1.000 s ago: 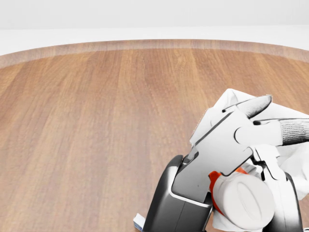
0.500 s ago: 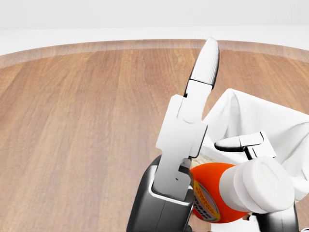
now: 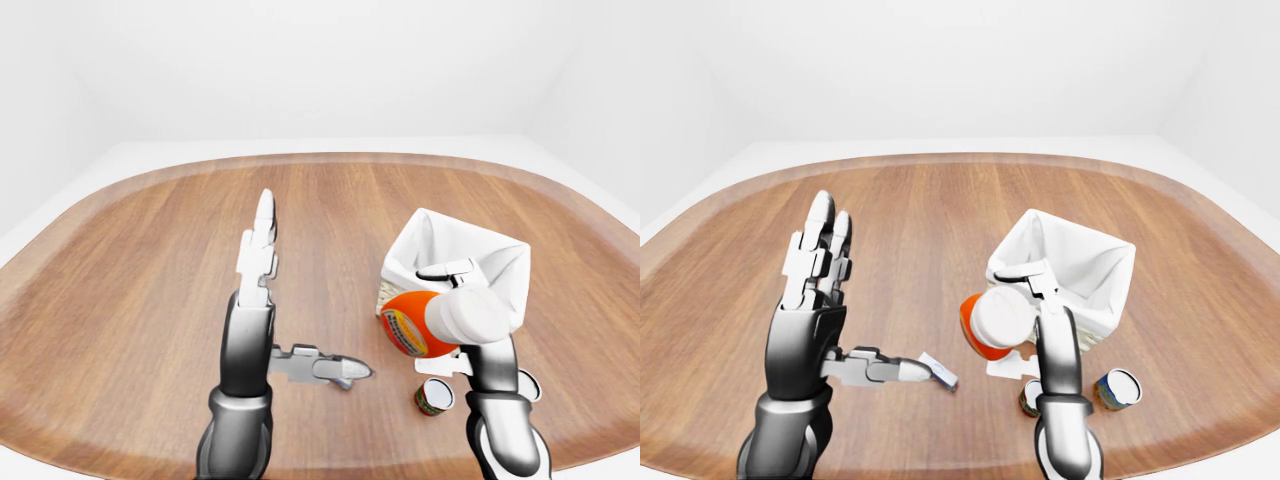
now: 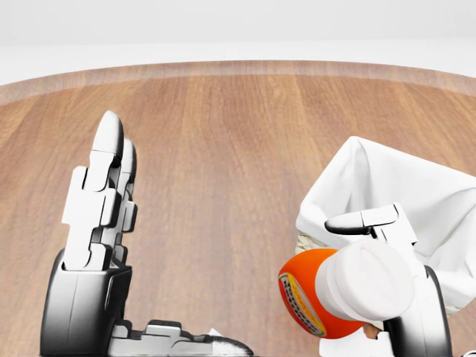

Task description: Pick up the ketchup, and put it in the basket.

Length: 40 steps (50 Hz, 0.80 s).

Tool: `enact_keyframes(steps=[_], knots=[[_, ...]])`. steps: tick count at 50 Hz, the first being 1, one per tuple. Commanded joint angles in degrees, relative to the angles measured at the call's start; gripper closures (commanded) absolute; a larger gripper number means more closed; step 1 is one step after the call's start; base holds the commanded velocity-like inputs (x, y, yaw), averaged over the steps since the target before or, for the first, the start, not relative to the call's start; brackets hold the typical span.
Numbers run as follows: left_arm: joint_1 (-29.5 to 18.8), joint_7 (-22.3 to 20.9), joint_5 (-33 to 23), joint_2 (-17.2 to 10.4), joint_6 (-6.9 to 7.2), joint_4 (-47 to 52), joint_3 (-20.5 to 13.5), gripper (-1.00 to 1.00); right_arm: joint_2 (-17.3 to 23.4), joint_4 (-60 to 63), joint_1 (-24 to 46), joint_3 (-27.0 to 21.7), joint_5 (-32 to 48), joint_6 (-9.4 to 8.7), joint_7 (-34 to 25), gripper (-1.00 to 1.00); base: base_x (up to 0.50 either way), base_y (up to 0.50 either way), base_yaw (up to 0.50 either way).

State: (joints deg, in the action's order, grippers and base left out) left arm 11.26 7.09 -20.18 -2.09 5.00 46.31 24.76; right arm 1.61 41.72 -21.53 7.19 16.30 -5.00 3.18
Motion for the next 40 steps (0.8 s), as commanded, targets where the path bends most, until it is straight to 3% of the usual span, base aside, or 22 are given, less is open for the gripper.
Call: enact_keyframes(steps=[1,6,8,13,18,19,20,27,40], knots=[[5.8,-1.5,6.2,-1.2,0.00,-7.1,-13.2,-1.00,0.3,0.2,0.0,0.6,0.7,0.00,1.1,1.00,0.00,0.00,0.00],[5.7,-1.9,7.5,-0.2,0.00,-10.2,-16.7,-1.00,0.4,1.0,-0.4,0.5,0.6,0.00,1.0,1.00,0.00,0.00,0.00],[5.6,-1.8,7.4,0.3,-0.65,-11.5,-18.3,-1.00,0.4,1.0,-0.4,0.5,0.6,0.00,1.0,1.00,0.00,0.00,0.00],[2.7,-3.8,10.4,1.4,0.00,-13.2,-25.2,-1.00,0.3,1.6,-0.8,0.4,0.5,0.00,0.9,1.00,0.00,0.00,0.00],[1.5,-4.8,10.9,2.0,-0.44,-16.1,-27.9,-1.00,0.3,0.5,-0.4,0.6,0.8,0.00,1.2,1.00,0.00,0.00,0.00],[1.7,-4.1,9.9,2.0,-3.80,-19.6,-28.0,-1.00,0.3,0.3,-0.3,0.7,0.9,0.00,1.3,1.00,0.00,0.00,0.00],[1.5,-3.9,9.4,2.0,-5.07,-21.4,-28.1,-1.00,0.3,0.3,-0.3,0.8,1.1,0.00,1.4,1.00,0.00,0.00,0.00],[0.4,-3.9,10.0,1.9,-9.88,-28.6,-29.9,-1.00,0.5,0.8,-0.3,1.6,1.7,0.00,1.8,1.00,0.00,0.00,0.00],[0.1,-4.2,9.6,1.9,-10.00,-30.7,-29.7,-1.00,1.0,0.0,-0.1,2.5,2.4,0.00,2.5,1.00,0.00,0.00,0.00]])
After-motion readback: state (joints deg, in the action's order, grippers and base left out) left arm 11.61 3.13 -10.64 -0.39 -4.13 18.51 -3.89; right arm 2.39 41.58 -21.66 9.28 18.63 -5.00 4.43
